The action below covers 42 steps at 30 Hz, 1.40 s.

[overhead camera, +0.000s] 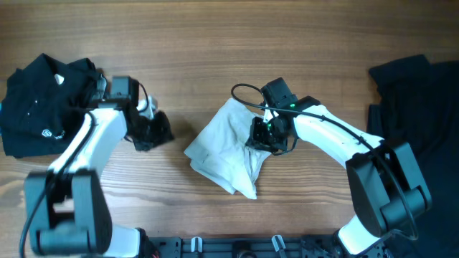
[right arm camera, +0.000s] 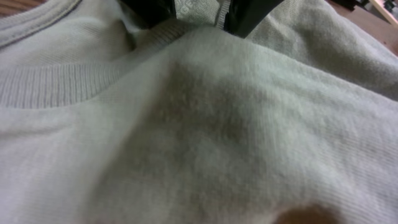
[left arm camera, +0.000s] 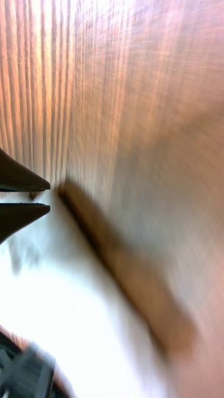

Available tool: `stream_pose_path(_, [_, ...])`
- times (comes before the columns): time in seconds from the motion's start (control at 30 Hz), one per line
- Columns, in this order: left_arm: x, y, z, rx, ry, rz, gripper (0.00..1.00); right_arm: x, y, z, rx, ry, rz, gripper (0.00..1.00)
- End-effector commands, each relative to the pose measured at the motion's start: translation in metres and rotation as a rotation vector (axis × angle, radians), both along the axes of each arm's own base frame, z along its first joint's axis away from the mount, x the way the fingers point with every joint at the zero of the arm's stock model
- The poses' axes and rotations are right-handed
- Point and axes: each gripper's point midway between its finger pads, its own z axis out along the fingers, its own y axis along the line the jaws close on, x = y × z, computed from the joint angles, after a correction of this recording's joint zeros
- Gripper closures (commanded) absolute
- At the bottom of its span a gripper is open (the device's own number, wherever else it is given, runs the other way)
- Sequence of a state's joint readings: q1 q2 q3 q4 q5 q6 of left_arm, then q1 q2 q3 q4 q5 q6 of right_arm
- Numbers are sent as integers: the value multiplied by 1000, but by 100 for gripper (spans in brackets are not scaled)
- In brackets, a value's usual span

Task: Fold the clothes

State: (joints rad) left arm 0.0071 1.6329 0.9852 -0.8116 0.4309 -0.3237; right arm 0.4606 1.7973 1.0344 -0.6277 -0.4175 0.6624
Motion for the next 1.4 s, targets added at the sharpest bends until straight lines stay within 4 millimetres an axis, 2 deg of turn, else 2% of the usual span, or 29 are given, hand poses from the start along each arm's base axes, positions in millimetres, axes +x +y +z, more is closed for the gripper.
stream_pose_path(0.0, [31,-16,73,-51,-291,-111,59,5,2,23,35,-134,148,67])
stream_pose_path(0.03, [32,-22,80,-55,-321,-127,37,12,-11,35,-33,-200,129,66])
stream_pose_path(0.07, [32,-25,80,-57,-322,-137,25,16,-18,43,-68,-234,112,64])
stream_pose_path(0.1, [31,-32,77,-71,-320,-164,19,19,-22,57,-79,-284,101,64])
stream_pose_path(0.13, [29,-51,76,-132,-361,-288,18,19,-22,72,-64,-321,96,64])
stream_pose_path(0.17, [29,-64,72,-167,-389,-374,17,17,-23,79,-58,-325,83,64])
stream_pose_path(0.23, [34,-75,49,-176,-370,-438,16,11,-25,79,-56,-282,34,64])
stream_pose_path(0.3, [33,-91,27,-271,-364,-532,15,8,-26,70,-66,-242,11,64])
stream_pose_path(0.4, [30,-96,-11,-310,-328,-602,14,1,-21,48,-58,-139,-2,64])
stream_pose_path(0.47, [27,-99,-24,-318,-326,-649,15,-6,-13,33,-24,-64,12,64])
stream_pose_path(0.5, [22,-106,-28,-323,-322,-682,17,-9,-11,23,-22,-21,12,64])
stream_pose_path(0.57, [17,-113,-28,-324,-316,-706,25,-8,-11,16,-28,-8,5,65])
stream_pose_path(0.63, [14,-113,-25,-326,-290,-694,43,2,-4,20,4,-106,116,71])
stream_pose_path(0.67, [16,-109,-20,-324,-272,-665,50,6,-2,23,12,-155,171,78])
stream_pose_path(0.7, [24,-101,-6,-319,-265,-625,55,11,0,29,22,-220,243,81])
stream_pose_path(0.77, [40,-85,20,-291,-279,-557,56,19,5,43,43,-307,332,82])
stream_pose_path(0.8, [49,-77,40,-278,-315,-537,59,21,15,54,99,-366,397,82])
stream_pose_path(0.83, [58,-67,65,-267,-352,-498,58,23,29,66,186,-414,441,82])
stream_pose_path(0.9, [63,-52,96,-249,-407,-458,54,25,43,75,268,-446,458,86])
stream_pose_path(0.97, [57,-40,119,-243,-428,-403,54,28,51,72,282,-466,471,89])
stream_pose_path(1.03, [42,-38,133,-240,-420,-395,72,35,55,60,275,-449,437,89])
stream_pose_path(1.07, [32,-39,139,-240,-406,-396,78,43,52,45,241,-415,370,90])
stream_pose_path(1.13, [22,-40,140,-233,-369,-389,87,56,44,12,166,-322,210,90])
stream_pose_path(1.17, [16,-38,132,-204,-313,-361,87,56,35,-8,126,-238,105,91])
stream_pose_path(1.23, [5,-37,111,-169,-217,-314,86,45,3,-43,32,-9,-141,96])
stream_pose_path(1.3, [-6,-45,93,-183,-155,-297,84,36,-22,-48,-8,82,-205,96])
stream_pose_path(1.33, [-21,-57,72,-190,-116,-329,83,31,-33,-43,-24,113,-219,96])
stream_pose_path(1.37, [-29,-66,58,-195,-91,-334,83,28,-36,-37,-26,119,-218,96])
